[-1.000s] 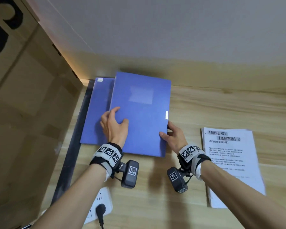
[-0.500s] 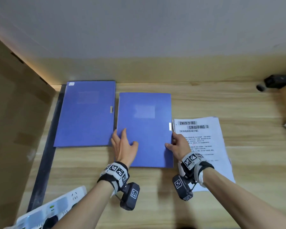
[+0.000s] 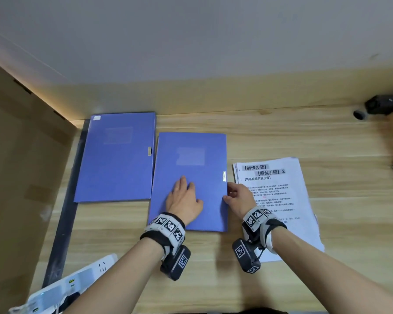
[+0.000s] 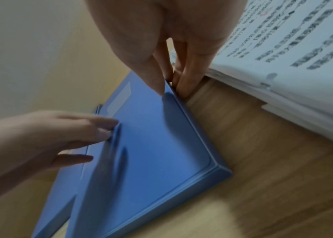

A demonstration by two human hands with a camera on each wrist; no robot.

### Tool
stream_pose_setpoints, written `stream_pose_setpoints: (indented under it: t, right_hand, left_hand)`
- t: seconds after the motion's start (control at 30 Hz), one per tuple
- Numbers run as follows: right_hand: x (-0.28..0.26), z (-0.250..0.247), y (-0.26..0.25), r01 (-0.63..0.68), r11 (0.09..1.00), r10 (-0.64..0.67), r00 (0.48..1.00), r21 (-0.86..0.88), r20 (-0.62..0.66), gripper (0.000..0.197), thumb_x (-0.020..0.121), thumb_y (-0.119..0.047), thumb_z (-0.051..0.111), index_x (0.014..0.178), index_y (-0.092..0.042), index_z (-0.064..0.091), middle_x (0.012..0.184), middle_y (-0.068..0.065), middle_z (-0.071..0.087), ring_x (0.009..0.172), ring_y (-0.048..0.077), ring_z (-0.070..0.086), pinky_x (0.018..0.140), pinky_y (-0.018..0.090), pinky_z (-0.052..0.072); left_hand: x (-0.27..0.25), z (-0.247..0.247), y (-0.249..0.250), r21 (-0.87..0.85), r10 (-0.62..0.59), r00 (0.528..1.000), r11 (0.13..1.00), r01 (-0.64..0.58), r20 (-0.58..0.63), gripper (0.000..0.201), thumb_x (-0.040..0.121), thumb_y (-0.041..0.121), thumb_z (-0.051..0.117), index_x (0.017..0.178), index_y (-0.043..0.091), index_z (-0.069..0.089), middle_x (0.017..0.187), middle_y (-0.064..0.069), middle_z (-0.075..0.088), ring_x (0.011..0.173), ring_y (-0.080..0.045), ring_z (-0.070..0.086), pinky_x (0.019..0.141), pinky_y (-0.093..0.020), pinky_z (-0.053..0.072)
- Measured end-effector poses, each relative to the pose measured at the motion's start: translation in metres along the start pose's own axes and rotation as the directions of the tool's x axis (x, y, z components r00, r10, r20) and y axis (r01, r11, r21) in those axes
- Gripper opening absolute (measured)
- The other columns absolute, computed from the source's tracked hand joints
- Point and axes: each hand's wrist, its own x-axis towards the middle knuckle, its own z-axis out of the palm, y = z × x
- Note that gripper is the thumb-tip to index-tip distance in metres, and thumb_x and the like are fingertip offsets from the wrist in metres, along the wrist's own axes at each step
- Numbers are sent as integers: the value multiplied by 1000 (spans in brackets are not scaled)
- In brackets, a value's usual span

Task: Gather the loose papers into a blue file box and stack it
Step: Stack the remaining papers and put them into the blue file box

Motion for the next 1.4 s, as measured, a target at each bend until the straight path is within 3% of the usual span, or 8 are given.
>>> stream_pose_setpoints:
  t: [0.3,0.5,0.83,1.0,1.1,1.2,1.3,1.4]
  right_hand:
    - [3,-34,33,17,963,26,988,270,-154,31,86,3,56,109,-15,67,106,5,69,99,27,67,90,41,55]
    - [4,-58,62,3,954,50,985,300,-167,29,88,3,55,107,-16,66,104,3,70,98,21,66,88,41,56]
    - [5,-71,46,54,968,-30,994,246,-102,26,89,-2,55,107,-16,68,105,1,69,93,18,67,84,37,58]
    - [6,-54,13,137,987,-139,990,80,16,29,89,-6,54,113,-17,67,112,0,68,95,18,65,91,39,54]
    - [7,-36,-6,232,968,-216,964,-94,153,37,87,-9,55,123,-13,64,124,6,63,111,25,62,99,37,48]
    - [10,-17,-15,373,883,-290,911,-285,294,51,82,-13,56,133,-13,60,142,15,49,134,32,43,115,35,31]
    - [4,-2,-21,446,733,-291,888,-513,356,51,85,-22,56,136,-24,55,154,9,34,141,32,28,116,36,26]
    - [-3,6,-26,434,613,-283,901,-660,329,44,86,-32,48,129,-29,55,151,4,32,140,29,27,109,43,37]
  left_hand:
    - [31,0,59,267,7,999,964,-20,51,49,94,50,39,106,10,64,119,-12,60,111,-34,55,87,-37,41]
    - [47,6,77,192,-126,990,975,112,66,65,79,78,39,61,16,43,77,-4,56,83,-29,56,84,-37,47]
    - [20,-40,65,-299,-242,967,919,257,87,51,77,61,52,61,15,37,64,-2,46,64,-26,47,58,-31,36]
    - [-20,-89,28,-758,-124,964,597,262,236,29,86,26,61,108,7,63,113,-2,59,104,-20,55,61,-38,61]
    - [-47,-129,3,-809,-127,988,571,141,83,26,87,3,51,109,5,66,102,0,68,100,-20,61,63,-44,62]
    - [-64,-154,-30,-637,-157,965,771,-13,-210,48,82,0,39,119,20,63,103,-1,71,95,-26,65,69,-43,60]
    - [-74,-155,-61,-147,-123,907,987,68,-402,83,81,-5,48,153,30,24,153,-10,39,121,-36,51,87,-46,52]
    - [-84,-141,-69,440,-61,915,863,249,-399,95,83,10,67,156,23,8,163,-16,-15,151,-35,2,111,-56,29]
